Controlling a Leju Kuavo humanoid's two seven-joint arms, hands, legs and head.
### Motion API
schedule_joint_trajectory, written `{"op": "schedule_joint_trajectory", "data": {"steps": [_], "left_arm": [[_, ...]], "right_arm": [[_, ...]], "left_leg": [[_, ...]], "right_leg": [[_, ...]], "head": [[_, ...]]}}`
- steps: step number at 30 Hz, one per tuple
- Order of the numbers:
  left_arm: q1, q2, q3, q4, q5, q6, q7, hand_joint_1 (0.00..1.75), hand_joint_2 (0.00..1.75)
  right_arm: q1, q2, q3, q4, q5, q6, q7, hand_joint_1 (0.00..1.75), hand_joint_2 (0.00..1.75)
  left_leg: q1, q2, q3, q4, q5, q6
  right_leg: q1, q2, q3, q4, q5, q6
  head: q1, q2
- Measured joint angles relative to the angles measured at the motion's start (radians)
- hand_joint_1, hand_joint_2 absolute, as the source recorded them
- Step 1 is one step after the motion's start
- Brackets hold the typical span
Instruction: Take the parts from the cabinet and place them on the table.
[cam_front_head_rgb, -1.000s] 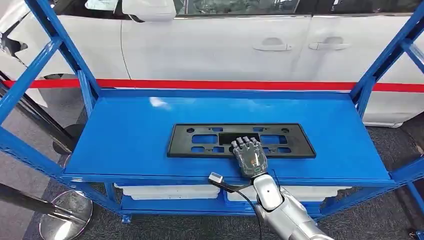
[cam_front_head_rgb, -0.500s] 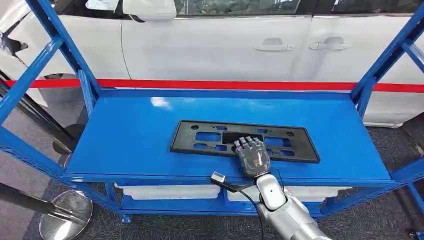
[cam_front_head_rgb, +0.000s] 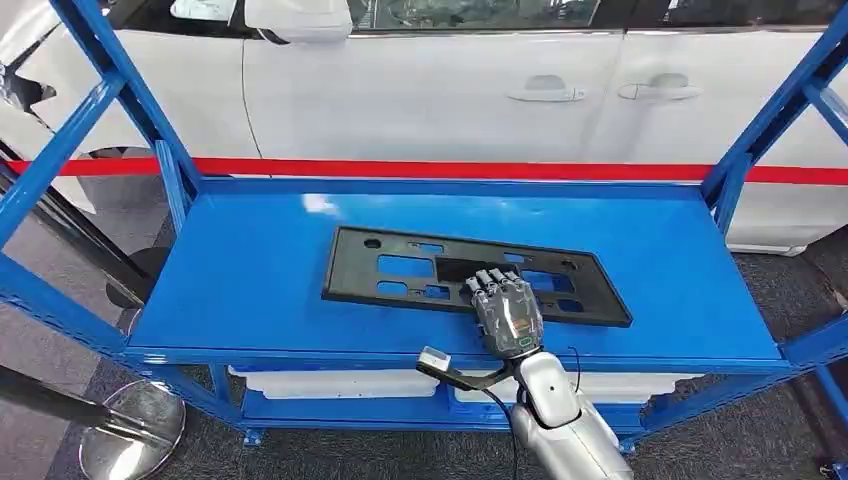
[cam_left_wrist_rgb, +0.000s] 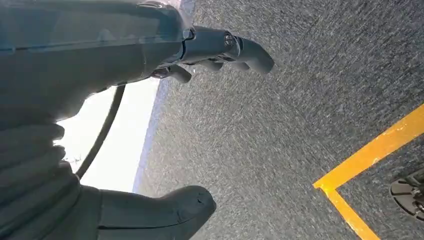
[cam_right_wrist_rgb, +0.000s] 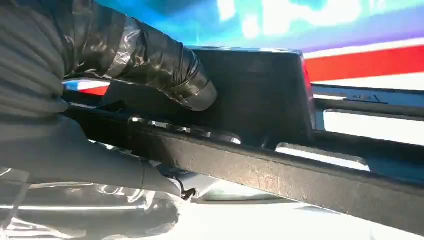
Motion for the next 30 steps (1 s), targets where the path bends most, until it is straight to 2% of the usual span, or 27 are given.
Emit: {"op": "schedule_joint_trajectory", "data": {"steps": [6,11,15,19,23,30], "left_arm": [[0.001,0.0,0.0,0.0,0.001,0.001,0.0,0.0,1.75],[0.003,0.0,0.0,0.0,0.006,0.002,-0.003,0.0,1.75],[0.006,0.0,0.0,0.0,0.006,0.005,-0.003,0.0,1.75],[0.007,0.0,0.0,0.0,0.003,0.006,-0.006,0.0,1.75],[0.008,0.0,0.0,0.0,0.003,0.006,-0.006,0.0,1.75],[0.008,0.0,0.0,0.0,0.002,0.007,-0.006,0.0,1.75]], "right_arm": [[0.019,0.013,-0.032,-0.04,-0.013,0.0,-0.02,1.75,1.75],[0.052,0.055,-0.096,-0.105,-0.072,0.0,-0.185,1.75,1.75],[0.094,0.121,-0.175,-0.203,-0.143,0.0,-0.35,1.75,1.75],[0.129,0.167,-0.208,-0.292,-0.181,0.0,-0.437,1.75,1.75],[0.157,0.199,-0.22,-0.384,-0.213,0.001,-0.486,1.75,1.75],[0.176,0.21,-0.22,-0.541,-0.217,0.001,-0.494,1.75,1.75]], "left_leg": [[0.0,0.0,0.0,0.0,0.0,0.0],[0.0,0.0,-0.001,0.0,0.0,0.0],[0.0,0.0,-0.002,0.0,0.0,0.0],[0.0,0.0,-0.002,0.0,0.0,0.0],[0.0,0.0,-0.002,0.0,0.0,0.0],[0.0,0.0,-0.002,0.0,0.0,0.0]], "right_leg": [[0.0,0.0,0.0,0.0,0.0,0.0],[0.0,0.0,-0.001,0.0,0.0,0.0],[0.0,0.0,-0.002,0.0,0.0,0.0],[0.0,0.0,-0.003,0.001,0.0,0.0],[0.0,0.001,-0.003,0.001,0.0,0.0],[0.0,0.001,-0.003,0.001,0.0,0.0]], "head": [[0.0,0.0],[0.0,0.0],[0.0,0.0],[0.0,0.0],[0.0,0.0],[0.0,0.0]]}}
